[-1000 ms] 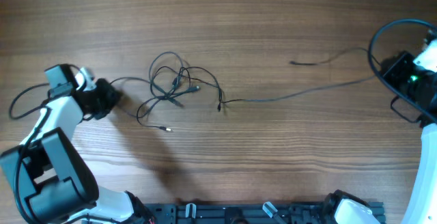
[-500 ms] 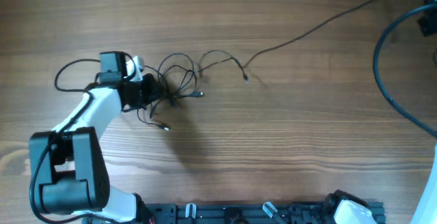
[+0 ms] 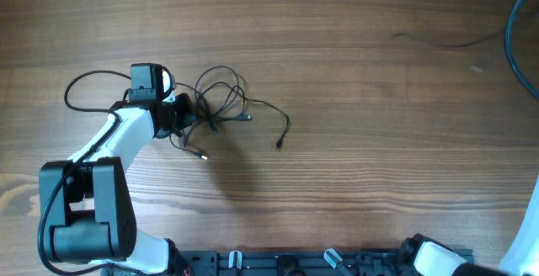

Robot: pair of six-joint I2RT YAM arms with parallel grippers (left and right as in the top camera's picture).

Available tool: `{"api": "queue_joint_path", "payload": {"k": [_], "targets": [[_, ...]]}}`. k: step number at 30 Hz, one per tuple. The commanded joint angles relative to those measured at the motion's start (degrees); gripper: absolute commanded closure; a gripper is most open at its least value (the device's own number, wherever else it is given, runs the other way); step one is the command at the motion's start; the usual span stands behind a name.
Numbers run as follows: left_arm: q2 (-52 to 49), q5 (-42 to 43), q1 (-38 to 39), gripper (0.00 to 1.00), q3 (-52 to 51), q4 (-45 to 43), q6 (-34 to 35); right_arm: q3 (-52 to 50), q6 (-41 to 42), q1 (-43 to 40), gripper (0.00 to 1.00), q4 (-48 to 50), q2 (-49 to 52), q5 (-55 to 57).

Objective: Untangle cables
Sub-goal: 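Hold the cable pile with the left gripper while the right arm withdraws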

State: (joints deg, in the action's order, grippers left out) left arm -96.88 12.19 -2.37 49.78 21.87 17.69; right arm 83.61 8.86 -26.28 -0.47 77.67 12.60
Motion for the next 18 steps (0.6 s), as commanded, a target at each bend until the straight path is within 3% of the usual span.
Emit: {"api": "queue_joint_path", "payload": {"k": [1, 5, 8, 12, 18], "targets": [[-0.74, -1.60, -0.13, 0.95, 0.02, 0.02, -0.55, 0.17, -10.36, -0.04, 0.96, 4.28, 3.21, 7.08], [-0.74, -1.60, -0.13, 0.94, 0.02, 0.02, -0.55, 0.17, -11.28, -0.04, 0.96, 10.38, 4.70, 6.49], [-0.74, -1.60, -0.13, 0.94, 0.02, 0.00, -0.55, 0.17, -16.57, -0.04, 0.96, 14.86, 6.78, 1.40], [-0.74, -1.60, -0.13, 0.93, 0.04, 0.00, -0.55, 0.17, -15.30, -0.07, 0.96, 13.62, 9.97, 2.67], [-0.74, -1.60, -0.13, 0.90, 0.02, 0.02, -0.55, 0.17, -4.87, -1.38, 0.96, 4.83, 16.41, 20.94]]}}
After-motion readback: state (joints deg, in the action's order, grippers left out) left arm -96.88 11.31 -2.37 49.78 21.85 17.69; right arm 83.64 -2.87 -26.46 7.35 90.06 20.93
